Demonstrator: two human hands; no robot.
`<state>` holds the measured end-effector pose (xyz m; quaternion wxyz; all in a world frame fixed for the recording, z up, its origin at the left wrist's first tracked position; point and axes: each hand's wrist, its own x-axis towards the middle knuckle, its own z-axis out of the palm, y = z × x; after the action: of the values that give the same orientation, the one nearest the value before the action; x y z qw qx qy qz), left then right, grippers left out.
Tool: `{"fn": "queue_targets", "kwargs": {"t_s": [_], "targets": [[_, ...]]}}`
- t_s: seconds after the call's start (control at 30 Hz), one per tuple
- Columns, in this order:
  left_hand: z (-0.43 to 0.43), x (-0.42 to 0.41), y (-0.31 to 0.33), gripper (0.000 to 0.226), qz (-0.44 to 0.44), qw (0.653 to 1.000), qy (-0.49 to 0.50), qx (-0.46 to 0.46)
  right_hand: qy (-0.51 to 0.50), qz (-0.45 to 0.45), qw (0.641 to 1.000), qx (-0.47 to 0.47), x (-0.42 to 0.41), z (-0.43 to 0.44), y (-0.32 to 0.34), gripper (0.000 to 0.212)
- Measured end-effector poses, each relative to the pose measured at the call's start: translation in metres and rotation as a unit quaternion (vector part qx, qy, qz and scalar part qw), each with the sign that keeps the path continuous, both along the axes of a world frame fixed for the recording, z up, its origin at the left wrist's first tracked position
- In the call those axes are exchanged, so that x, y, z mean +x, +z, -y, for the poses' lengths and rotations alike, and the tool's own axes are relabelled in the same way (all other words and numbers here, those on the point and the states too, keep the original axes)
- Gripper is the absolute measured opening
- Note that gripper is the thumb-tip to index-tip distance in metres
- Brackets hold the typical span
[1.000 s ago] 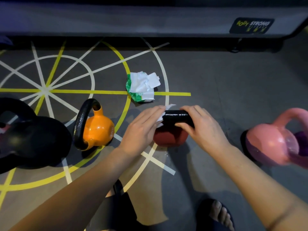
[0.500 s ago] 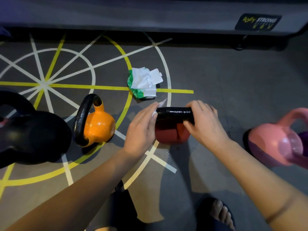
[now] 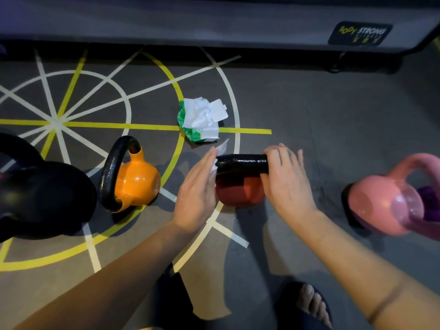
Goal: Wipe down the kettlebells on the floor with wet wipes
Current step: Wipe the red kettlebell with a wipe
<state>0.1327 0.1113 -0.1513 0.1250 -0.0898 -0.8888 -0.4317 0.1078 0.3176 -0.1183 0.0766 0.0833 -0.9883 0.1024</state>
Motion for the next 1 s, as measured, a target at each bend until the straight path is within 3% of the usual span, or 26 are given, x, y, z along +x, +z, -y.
{"fn": "queue_targets", "kwargs": {"t_s": [0.13, 0.23, 0.37, 0.47, 0.57, 0.7, 0.77, 0.9, 1.0], "targets": [[-0.024, -0.012, 0.016, 0.040, -0.043, 0.997, -0.034, -0.053, -0.001, -0.006, 1.000, -0.022, 0.001, 0.000, 0.003, 0.036], [-0.009, -0.016, 0.012, 0.051, -0.055, 0.992, -0.085, -0.073, -0.004, -0.009, 1.000, -0.007, 0.000, 0.000, 0.004, 0.036], [0.025, 0.014, -0.017, 0.050, 0.032, 0.999, -0.007, -0.029, -0.010, -0.037, 0.999, 0.022, -0.001, -0.001, 0.003, 0.032], [0.004, 0.022, -0.003, 0.048, 0.084, 0.995, 0.020, 0.051, -0.030, -0.056, 0.994, 0.086, 0.000, -0.001, 0.001, 0.029], [-0.024, 0.003, 0.026, 0.046, 0.030, 0.998, 0.015, 0.053, -0.029, -0.055, 0.991, 0.122, 0.002, 0.000, 0.003, 0.027], [-0.013, -0.007, 0.014, 0.046, -0.037, 0.997, -0.037, -0.056, -0.001, -0.052, 0.991, 0.125, 0.002, -0.002, 0.007, 0.027], [-0.007, -0.005, 0.007, 0.049, -0.025, 0.997, -0.039, -0.054, 0.003, -0.052, 0.992, 0.118, 0.004, 0.001, 0.007, 0.033], [-0.012, 0.000, 0.008, 0.052, -0.023, 0.999, -0.021, -0.036, 0.012, -0.047, 0.992, 0.116, 0.020, 0.018, 0.006, 0.072], [-0.016, 0.003, 0.010, 0.050, -0.035, 0.998, -0.012, -0.055, 0.024, -0.060, 0.991, 0.120, 0.026, 0.019, 0.003, 0.081]]}}
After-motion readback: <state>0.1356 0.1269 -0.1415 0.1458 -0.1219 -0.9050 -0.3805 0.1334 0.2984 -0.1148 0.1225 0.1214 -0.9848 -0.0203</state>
